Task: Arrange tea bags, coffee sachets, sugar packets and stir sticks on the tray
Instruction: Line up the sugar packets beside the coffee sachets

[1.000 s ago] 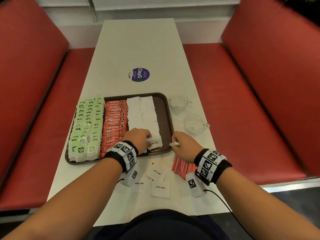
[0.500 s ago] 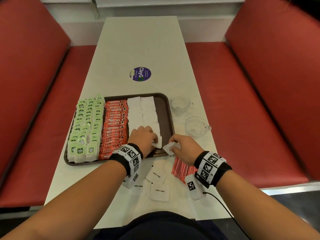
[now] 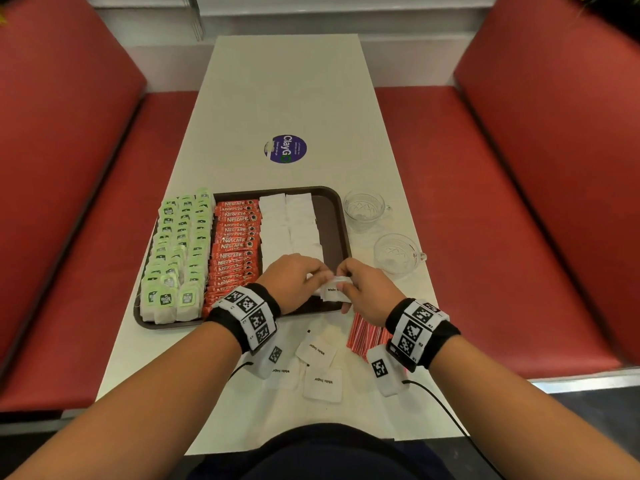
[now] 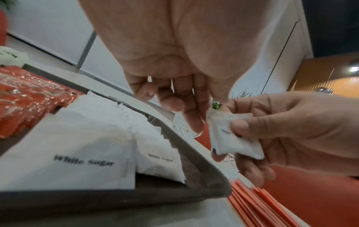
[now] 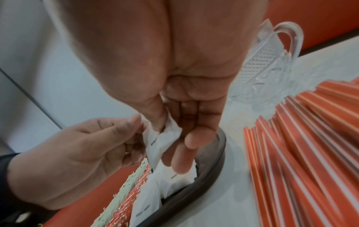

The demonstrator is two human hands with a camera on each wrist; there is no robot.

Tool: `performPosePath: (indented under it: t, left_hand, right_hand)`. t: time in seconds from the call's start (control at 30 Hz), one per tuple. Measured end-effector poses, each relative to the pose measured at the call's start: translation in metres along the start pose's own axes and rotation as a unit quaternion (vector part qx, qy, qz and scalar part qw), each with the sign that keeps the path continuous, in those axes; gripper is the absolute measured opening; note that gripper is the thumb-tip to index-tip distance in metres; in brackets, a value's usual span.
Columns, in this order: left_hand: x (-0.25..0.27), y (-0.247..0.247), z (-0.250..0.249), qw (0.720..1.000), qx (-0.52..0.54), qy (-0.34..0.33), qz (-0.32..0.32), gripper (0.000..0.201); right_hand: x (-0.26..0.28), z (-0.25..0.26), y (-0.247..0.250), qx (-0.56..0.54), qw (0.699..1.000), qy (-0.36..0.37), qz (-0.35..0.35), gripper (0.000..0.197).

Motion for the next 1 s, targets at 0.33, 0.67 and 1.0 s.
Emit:
performPosePath:
  t: [0.33,0.67,1.0]
  left_hand:
    - [0.006,-0.009,0.036,0.99,-0.074,0.115,0.024,0.023]
    - [0.001,-0.019,0.029,0.994,-0.085,0.075,-0.007,0.029]
    - [-0.006,-0.021,0.025,0.983,-0.156,0.074,0.053,0.026]
  right_hand:
    - [0.001,-0.008,-0.012,0.041,0.999,-0.015,-0.022,0.028]
    - [0.011,0.009,-0.057,0.324,0.935,-0.007,0.143,0.04]
    - [0.011,0.018,-0.076,0.372,0.916,-0.017,0.147,0.045]
Point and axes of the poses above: each hand's wrist, its own x-axis away from the middle knuckle, its own y-axis out of the back of the hand, z = x × y, the point moved 5 cm from there along -x, towards the middle knuckle, and after that the axes turned 6 degrees about z, right-handed, at the moved point
